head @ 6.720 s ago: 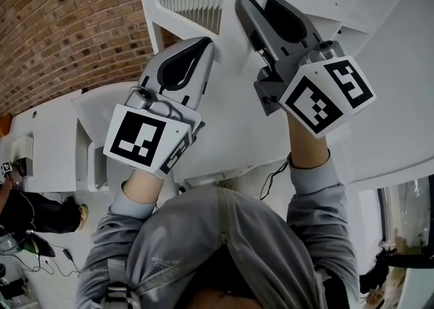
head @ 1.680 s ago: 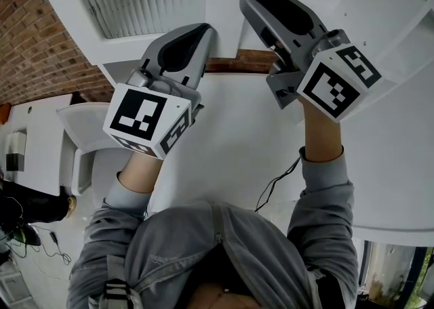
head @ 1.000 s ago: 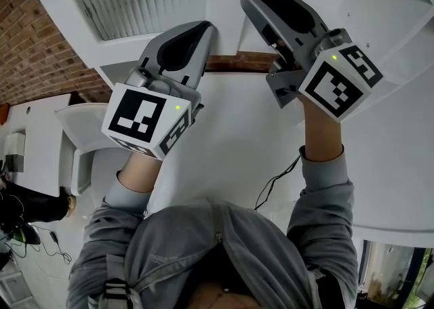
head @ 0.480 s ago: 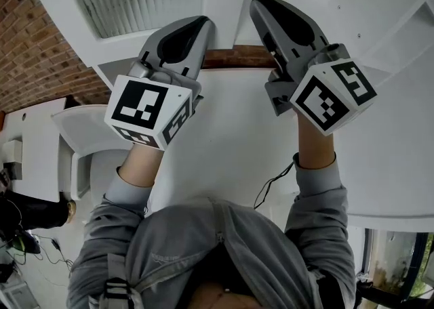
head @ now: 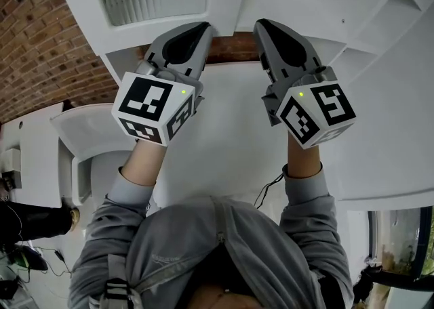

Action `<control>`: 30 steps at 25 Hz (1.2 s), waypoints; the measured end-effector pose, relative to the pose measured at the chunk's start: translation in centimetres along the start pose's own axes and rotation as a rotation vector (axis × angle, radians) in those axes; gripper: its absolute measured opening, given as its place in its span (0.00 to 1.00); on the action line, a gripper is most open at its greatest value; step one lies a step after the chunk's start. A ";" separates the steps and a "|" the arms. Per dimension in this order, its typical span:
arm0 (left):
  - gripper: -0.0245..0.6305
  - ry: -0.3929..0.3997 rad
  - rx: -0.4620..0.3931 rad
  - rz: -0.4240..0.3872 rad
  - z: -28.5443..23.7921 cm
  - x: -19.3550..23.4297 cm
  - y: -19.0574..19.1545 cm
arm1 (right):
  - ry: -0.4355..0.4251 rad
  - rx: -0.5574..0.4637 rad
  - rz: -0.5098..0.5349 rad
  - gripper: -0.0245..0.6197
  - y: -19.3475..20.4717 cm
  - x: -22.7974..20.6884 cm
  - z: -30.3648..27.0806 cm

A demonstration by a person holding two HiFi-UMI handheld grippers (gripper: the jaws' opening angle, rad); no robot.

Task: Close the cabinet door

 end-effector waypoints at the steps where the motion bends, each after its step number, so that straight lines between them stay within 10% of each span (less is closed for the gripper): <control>1: 0.05 0.007 0.006 0.001 0.7 -0.3 0.2 | 0.018 0.000 -0.004 0.08 0.3 0.6 0.5; 13: 0.05 0.013 0.084 0.052 12.6 -1.5 4.1 | 0.198 0.015 -0.100 0.08 4.1 10.6 5.0; 30: 0.05 -0.213 0.173 0.101 32.4 -1.0 10.9 | 0.225 0.067 -0.149 0.08 8.3 29.0 8.3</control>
Point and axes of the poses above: the fingertips, and each gripper's own axes: z backward along the fingers, x to its left, y out of its underside, the point moved 9 cm from there along z, backward along the fingers, and after that the axes turned 10 degrees about x, right-handed, at the moved point
